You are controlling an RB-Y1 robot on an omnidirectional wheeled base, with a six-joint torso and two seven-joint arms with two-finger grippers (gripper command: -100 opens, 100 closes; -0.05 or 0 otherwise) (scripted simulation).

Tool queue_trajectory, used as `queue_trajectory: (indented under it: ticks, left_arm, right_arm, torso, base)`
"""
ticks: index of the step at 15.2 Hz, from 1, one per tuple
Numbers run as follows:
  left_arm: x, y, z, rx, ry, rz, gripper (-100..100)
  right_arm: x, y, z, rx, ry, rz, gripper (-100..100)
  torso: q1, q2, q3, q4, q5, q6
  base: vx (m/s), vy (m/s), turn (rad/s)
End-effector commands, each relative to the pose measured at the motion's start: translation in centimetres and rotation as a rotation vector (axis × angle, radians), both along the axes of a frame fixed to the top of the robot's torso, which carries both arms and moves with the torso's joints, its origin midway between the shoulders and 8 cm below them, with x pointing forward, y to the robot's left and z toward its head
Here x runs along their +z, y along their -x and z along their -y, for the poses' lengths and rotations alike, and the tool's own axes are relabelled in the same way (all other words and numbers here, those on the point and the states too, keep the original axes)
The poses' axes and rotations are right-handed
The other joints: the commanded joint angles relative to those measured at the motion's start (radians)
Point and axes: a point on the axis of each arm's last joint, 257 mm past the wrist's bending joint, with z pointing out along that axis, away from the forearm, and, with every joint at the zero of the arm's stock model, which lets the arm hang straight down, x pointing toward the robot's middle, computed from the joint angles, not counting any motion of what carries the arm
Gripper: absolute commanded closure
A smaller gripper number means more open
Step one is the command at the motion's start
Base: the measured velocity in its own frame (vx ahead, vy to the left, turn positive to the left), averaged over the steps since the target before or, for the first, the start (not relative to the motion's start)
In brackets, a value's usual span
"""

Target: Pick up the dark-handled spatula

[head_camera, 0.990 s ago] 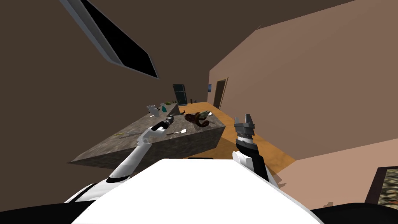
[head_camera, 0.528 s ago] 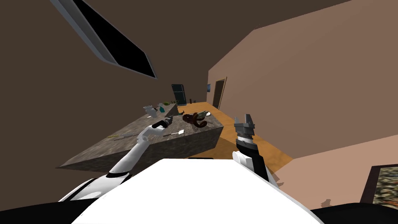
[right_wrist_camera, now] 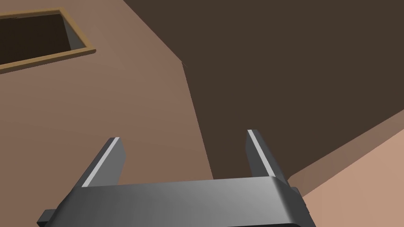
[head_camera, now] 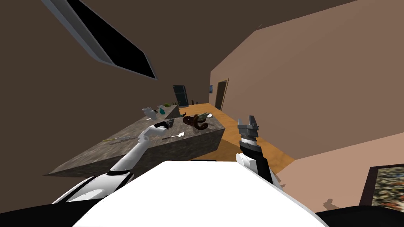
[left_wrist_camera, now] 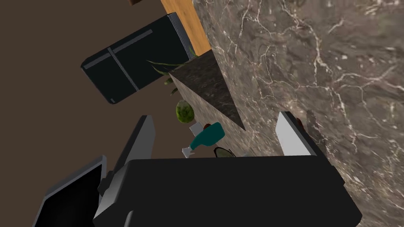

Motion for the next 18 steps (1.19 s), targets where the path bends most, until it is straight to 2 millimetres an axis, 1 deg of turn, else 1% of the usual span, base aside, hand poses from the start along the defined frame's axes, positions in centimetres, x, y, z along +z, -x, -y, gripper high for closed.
queue_trajectory:
  ticks: [1, 3, 4, 5, 7, 8, 9, 12, 13, 15, 16, 17, 18]
  left_arm:
    - [-1.1, 0.2, -1.5, 0.037, 0.005, -0.057, -100]
    - [-1.8, 0.8, -1.8, 0.051, 0.005, -0.091, -100]
    - [-1.8, 0.8, -1.8, 0.052, 0.005, -0.092, -100]
    - [-2.7, 1.1, -3.1, 0.084, 0.012, -0.136, -100]
    - [-3.4, 1.7, -3.4, 0.099, 0.013, -0.171, -100]
    - [-3.4, 1.7, -3.4, 0.099, 0.013, -0.171, -100]
    - [-4.3, 2.3, -4.7, 0.132, 0.022, -0.217, -100]
    - [-5.0, 2.9, -4.9, 0.146, 0.023, -0.251, -100]
    - [-5.8, 3.6, -6.1, 0.179, 0.034, -0.296, -100]
    - [-6.4, 4.3, -6.3, 0.193, 0.035, -0.328, -100]
    - [-6.4, 4.3, -6.3, 0.193, 0.035, -0.330, -100]
    - [-7.3, 5.2, -7.4, 0.229, 0.048, -0.380, -100]
    - [-7.6, 5.7, -7.5, 0.236, 0.048, -0.399, -100]
  right_arm:
    - [0.0, 0.0, 0.0, 0.000, 0.000, 0.000, 0]
    - [0.0, 0.0, 0.0, 0.000, 0.000, 0.000, 0]
    - [0.0, 0.0, 0.0, 0.000, 0.000, 0.000, 0]
    - [0.0, 0.0, 0.0, 0.000, 0.000, 0.000, 0]
    - [0.0, 0.0, 0.0, 0.000, 0.000, 0.000, 0]
    - [0.0, 0.0, 0.0, 0.000, 0.000, 0.000, 0]
    - [0.0, 0.0, 0.0, 0.000, 0.000, 0.000, 0]
    - [0.0, 0.0, 0.0, 0.000, 0.000, 0.000, 0]
    - [0.0, 0.0, 0.0, 0.000, 0.000, 0.000, 0]
    - [0.0, 0.0, 0.0, 0.000, 0.000, 0.000, 0]
    - [0.0, 0.0, 0.0, 0.000, 0.000, 0.000, 0]
    - [0.0, 0.0, 0.0, 0.000, 0.000, 0.000, 0]
    - [0.0, 0.0, 0.0, 0.000, 0.000, 0.000, 0]
  torso:
    - [0.000, 0.000, 0.000, 0.000, 0.000, 0.000]
    - [-0.001, -0.001, -0.001, 0.000, 0.000, 0.000]
    - [-0.001, -0.001, -0.001, 0.000, 0.000, 0.000]
    - [0.000, 0.000, 0.000, 0.000, 0.000, 0.000]
    - [-0.002, -0.001, -0.001, 0.000, 0.000, 0.000]
    - [-0.001, -0.001, 0.000, 0.000, 0.000, 0.000]
    - [0.000, 0.000, 0.000, 0.000, 0.000, 0.000]
    - [-0.001, 0.000, 0.000, 0.000, 0.000, 0.000]
    - [0.000, 0.000, 0.000, 0.000, 0.000, 0.000]
    - [-0.001, -0.001, -0.001, 0.000, 0.000, 0.000]
    - [-0.001, -0.001, -0.001, 0.000, 0.000, 0.000]
    - [0.000, 0.000, 0.000, 0.000, 0.000, 0.000]
    - [0.000, 0.000, 0.000, 0.000, 0.000, 0.000]
  base:
    - [0.036, -0.054, -0.034]
    - [0.034, -0.066, -0.024]
    - [0.018, -0.038, 0.008]
    - [0.024, -0.060, -0.027]
    - [0.030, -0.063, -0.021]
    - [0.015, -0.030, 0.003]
    - [0.023, -0.050, -0.023]
    - [0.022, -0.053, -0.010]
    - [0.031, -0.057, -0.021]
    - [0.038, -0.062, -0.015]
    - [0.015, -0.024, 0.004]
    - [0.022, -0.041, -0.019]
    - [0.028, -0.059, -0.020]
